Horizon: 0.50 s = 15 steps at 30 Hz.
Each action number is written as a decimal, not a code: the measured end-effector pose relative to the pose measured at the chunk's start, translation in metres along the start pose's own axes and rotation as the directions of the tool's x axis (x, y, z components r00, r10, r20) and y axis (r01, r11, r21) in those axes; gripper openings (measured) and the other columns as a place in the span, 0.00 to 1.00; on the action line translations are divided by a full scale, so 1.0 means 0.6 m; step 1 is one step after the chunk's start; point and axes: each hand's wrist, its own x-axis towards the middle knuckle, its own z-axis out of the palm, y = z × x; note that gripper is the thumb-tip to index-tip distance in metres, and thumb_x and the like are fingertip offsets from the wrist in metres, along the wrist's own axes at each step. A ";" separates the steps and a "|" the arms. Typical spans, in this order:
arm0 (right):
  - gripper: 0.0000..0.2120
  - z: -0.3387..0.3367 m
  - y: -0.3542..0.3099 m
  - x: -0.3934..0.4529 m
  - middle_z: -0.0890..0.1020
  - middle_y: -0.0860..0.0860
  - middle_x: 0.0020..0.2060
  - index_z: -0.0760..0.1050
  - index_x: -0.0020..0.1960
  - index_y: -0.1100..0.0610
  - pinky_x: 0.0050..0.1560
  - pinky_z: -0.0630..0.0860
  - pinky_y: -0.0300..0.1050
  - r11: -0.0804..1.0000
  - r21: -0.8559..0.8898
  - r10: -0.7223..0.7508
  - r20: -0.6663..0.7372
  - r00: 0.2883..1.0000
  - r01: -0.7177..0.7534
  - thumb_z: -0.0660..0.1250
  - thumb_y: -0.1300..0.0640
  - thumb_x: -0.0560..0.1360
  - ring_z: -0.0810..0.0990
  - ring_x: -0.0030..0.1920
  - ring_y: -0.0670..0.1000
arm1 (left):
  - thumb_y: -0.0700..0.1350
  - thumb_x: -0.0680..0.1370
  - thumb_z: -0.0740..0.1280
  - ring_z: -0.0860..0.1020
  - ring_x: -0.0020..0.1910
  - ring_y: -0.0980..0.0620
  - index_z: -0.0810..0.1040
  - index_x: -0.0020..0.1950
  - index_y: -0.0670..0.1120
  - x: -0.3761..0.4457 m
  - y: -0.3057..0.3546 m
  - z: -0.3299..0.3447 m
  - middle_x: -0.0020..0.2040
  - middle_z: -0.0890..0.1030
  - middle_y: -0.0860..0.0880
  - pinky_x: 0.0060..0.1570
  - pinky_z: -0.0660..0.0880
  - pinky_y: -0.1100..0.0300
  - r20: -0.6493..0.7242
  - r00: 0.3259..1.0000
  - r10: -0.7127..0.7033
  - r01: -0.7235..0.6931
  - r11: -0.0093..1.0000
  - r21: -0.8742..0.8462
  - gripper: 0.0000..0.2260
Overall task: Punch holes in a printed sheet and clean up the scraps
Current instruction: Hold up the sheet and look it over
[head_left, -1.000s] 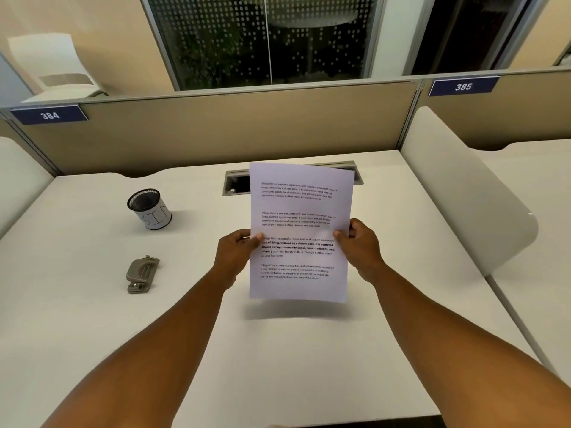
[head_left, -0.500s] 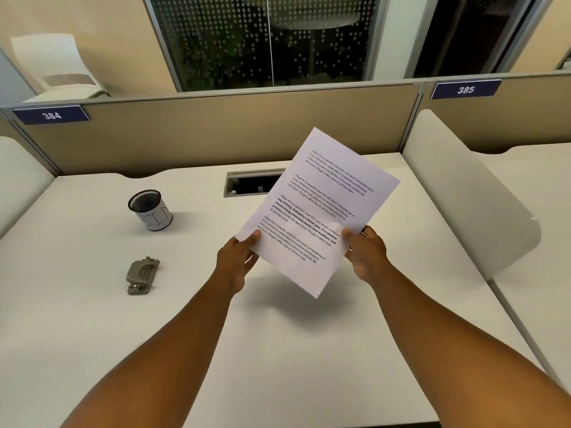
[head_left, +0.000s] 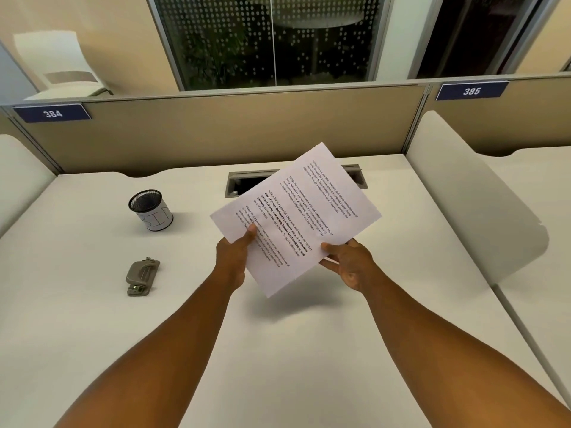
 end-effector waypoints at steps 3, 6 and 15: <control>0.20 -0.013 -0.008 0.005 0.82 0.56 0.57 0.74 0.62 0.57 0.52 0.80 0.52 0.996 0.066 -0.051 -0.086 0.995 0.057 0.69 0.70 0.72 0.81 0.56 0.58 | 0.44 0.76 0.72 0.83 0.51 0.44 0.78 0.63 0.45 0.008 0.014 -0.017 0.54 0.84 0.46 0.50 0.81 0.44 0.003 0.999 0.042 -0.042 0.995 0.090 0.16; 0.16 -0.026 -0.020 0.008 0.82 0.56 0.54 0.75 0.57 0.58 0.48 0.80 0.49 0.991 0.076 -0.093 -0.179 0.979 0.108 0.70 0.70 0.71 0.81 0.53 0.57 | 0.45 0.76 0.72 0.83 0.49 0.45 0.78 0.61 0.45 0.019 0.026 -0.034 0.53 0.84 0.46 0.48 0.81 0.47 0.006 0.996 0.085 -0.085 0.981 0.175 0.14; 0.10 -0.045 -0.029 0.009 0.84 0.54 0.50 0.78 0.50 0.57 0.52 0.80 0.51 0.908 -0.386 -0.230 -0.139 0.963 0.161 0.72 0.66 0.70 0.83 0.50 0.57 | 0.46 0.77 0.71 0.82 0.44 0.51 0.77 0.53 0.53 0.037 0.044 -0.039 0.48 0.83 0.53 0.34 0.78 0.64 0.076 0.984 0.162 -0.178 0.917 0.356 0.06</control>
